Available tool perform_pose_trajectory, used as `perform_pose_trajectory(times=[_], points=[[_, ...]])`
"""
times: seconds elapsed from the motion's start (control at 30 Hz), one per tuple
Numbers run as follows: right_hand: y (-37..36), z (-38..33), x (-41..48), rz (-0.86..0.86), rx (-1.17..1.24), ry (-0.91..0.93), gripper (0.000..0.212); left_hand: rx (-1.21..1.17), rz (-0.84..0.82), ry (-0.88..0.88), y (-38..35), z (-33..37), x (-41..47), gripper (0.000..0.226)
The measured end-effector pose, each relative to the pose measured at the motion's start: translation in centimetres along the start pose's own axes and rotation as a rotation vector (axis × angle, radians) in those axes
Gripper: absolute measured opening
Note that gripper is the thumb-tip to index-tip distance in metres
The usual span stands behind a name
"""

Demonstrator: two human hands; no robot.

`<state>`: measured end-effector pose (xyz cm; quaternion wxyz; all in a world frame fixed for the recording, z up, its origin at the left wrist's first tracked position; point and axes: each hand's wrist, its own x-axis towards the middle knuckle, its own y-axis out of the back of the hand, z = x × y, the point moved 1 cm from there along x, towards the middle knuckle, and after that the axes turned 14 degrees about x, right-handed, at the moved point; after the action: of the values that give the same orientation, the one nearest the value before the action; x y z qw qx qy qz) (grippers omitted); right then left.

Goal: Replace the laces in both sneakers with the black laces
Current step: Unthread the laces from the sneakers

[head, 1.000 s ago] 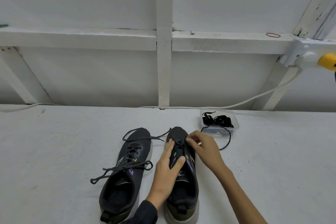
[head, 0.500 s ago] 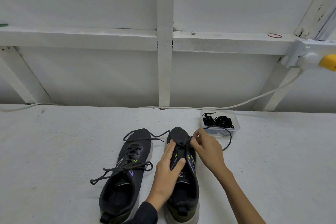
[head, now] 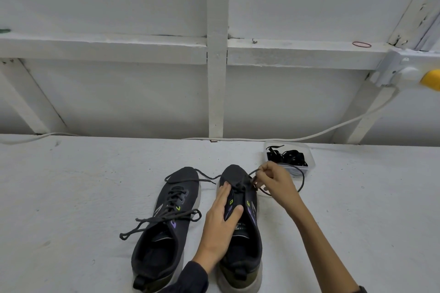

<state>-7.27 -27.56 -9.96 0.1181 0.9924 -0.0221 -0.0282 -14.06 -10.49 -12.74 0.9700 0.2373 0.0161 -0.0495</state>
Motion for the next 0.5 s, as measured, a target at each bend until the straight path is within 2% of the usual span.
perform_pose_trajectory(times=[0.07,0.17,0.23,0.3,0.4,0.5], points=[[-0.02,-0.37,0.05,0.003,0.036,-0.005,0.010,-0.003,0.003,0.006,0.02,-0.01,0.00,0.061],[-0.07,-0.64,-0.43,-0.167,-0.028,-0.075,0.026,-0.003,0.016,0.014,0.05,-0.07,0.08,0.060],[-0.11,-0.48,-0.70,-0.230,-0.053,-0.092,0.025,0.006,0.016,0.011,0.02,-0.06,0.08,0.060],[-0.15,-0.23,-0.68,-0.210,-0.042,-0.073,0.018,0.010,0.018,0.014,-0.02,-0.03,0.04,0.059],[-0.27,-0.37,-0.35,-0.176,-0.022,-0.086,0.023,0.009,0.024,0.014,0.02,0.06,0.05,0.057],[0.24,-1.18,0.18,-0.043,0.167,-0.096,0.025,0.011,0.016,0.018,0.06,0.16,-0.03,0.056]])
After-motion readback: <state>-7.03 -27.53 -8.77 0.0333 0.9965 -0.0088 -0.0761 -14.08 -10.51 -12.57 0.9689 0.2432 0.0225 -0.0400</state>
